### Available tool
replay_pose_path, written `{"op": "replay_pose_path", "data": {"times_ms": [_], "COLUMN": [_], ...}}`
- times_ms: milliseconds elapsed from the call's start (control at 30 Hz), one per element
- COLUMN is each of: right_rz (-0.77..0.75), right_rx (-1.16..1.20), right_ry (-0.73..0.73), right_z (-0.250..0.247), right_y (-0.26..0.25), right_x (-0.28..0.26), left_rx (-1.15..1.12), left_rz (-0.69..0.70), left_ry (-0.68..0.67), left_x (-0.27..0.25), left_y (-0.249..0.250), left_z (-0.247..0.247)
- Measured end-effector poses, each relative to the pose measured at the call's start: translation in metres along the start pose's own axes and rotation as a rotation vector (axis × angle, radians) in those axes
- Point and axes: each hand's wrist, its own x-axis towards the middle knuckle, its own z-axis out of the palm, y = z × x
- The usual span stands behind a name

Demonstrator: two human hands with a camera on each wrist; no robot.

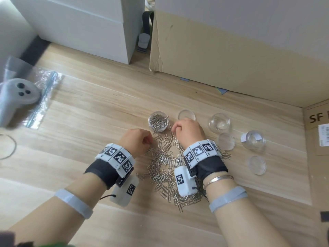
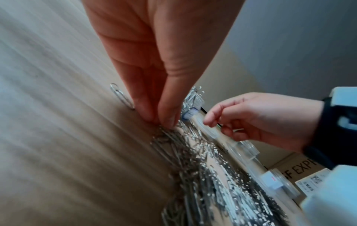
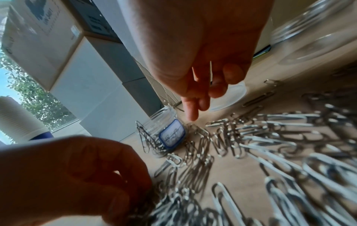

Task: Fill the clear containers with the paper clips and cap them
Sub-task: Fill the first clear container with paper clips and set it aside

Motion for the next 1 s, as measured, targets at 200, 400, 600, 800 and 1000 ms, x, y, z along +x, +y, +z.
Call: {"op": "replay_pose_path", "data": {"times_ms": [200,400,600,800,1000], "right_rz": [-0.019,-0.002,-0.020,-0.085,-0.068], "right_rx": [-0.005,0.026,0.006,0.094,0.129], "right_ry": [-0.028,-0.026,-0.116,0.002,0.049], "right_z": [0.001,0.009,0.005,-0.002,0.005], "right_y": [-0.004,0.002,0.004,-0.002,-0.007], "right_x": [0.009,-0.003,-0.005,0.000,0.013], "left_rx": [0.041,0.077,-0.010,-0.140,-0.073], "left_rz": [-0.065,-0.081,-0.057,-0.131,-0.225], "left_ry": [0.126,0.057,-0.020,0.160,0.146], "left_x": [-0.004,-0.003,0.000,0.001,0.008], "left_y": [-0.002,-0.007,0.004,0.000,0.001], "left_z": [-0.010,-0.013,0.004,-0.008,-0.004]}}
